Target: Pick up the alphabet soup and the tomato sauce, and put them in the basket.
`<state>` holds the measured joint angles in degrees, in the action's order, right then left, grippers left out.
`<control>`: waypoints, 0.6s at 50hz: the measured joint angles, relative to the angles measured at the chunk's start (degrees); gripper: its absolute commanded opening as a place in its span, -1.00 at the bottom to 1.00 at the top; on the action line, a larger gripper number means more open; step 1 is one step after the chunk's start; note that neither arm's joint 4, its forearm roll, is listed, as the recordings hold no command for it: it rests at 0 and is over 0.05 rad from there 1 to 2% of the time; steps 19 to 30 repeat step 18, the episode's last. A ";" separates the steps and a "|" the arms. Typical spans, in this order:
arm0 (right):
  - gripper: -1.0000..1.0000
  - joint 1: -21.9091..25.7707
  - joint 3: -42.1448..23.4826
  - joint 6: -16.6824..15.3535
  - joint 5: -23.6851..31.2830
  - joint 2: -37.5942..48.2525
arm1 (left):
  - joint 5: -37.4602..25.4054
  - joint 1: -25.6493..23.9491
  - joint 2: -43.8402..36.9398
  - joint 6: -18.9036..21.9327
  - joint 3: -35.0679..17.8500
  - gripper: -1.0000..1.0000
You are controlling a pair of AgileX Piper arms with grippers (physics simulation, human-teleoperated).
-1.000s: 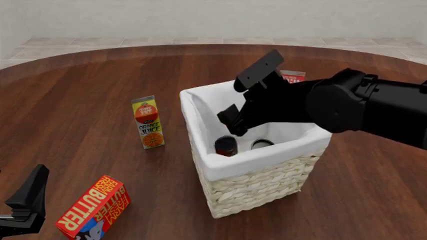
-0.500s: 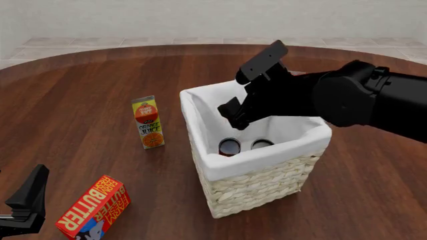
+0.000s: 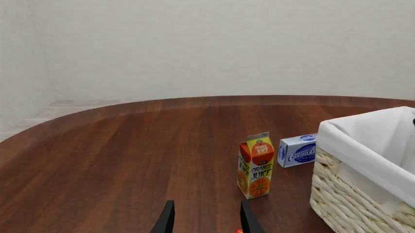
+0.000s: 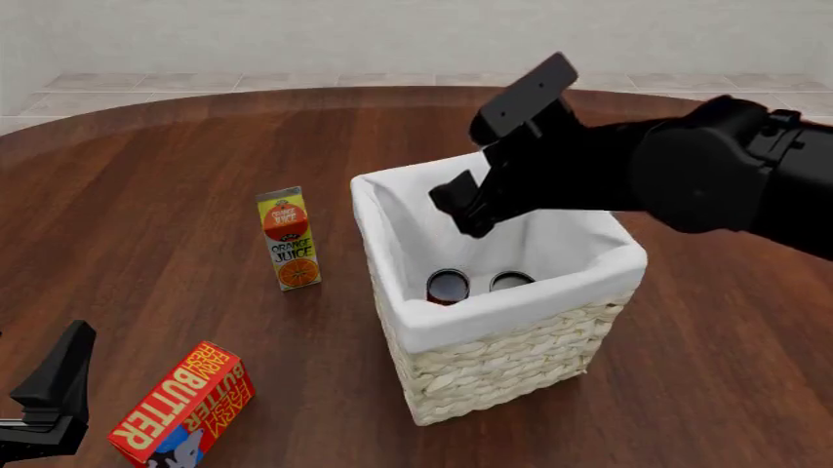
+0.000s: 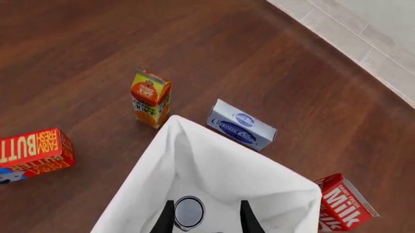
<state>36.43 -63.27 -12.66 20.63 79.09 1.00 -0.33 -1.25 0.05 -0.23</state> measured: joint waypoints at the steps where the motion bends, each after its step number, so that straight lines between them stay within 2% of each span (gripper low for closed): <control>1: 1.00 -0.01 -0.05 -0.04 0.04 -0.07 | 0.00 0.00 0.00 0.00 0.00 1.00; 30: 1.00 -0.41 -0.38 -0.57 0.70 -1.79 | 0.00 0.00 0.00 0.00 0.00 1.00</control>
